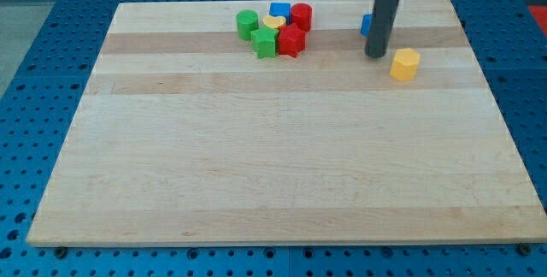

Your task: Place the yellow hexagon towards the right center

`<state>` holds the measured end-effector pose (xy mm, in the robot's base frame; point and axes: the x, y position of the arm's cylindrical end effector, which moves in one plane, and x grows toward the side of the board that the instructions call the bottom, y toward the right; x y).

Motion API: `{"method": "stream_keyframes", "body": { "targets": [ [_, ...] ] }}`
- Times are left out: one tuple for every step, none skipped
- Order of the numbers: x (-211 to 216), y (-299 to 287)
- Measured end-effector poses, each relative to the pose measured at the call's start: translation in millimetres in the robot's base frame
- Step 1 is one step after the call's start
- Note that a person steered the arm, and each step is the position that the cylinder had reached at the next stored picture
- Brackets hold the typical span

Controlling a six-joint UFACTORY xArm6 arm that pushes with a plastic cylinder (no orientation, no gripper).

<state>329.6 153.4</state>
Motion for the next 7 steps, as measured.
{"method": "stream_keyframes", "body": {
  "targets": [
    [2.5, 35.3],
    [6.2, 37.8],
    [7.0, 37.8],
    [38.0, 37.8],
    [58.2, 34.3],
    [24.3, 53.7],
    [26.5, 79.0]
  ]
}}
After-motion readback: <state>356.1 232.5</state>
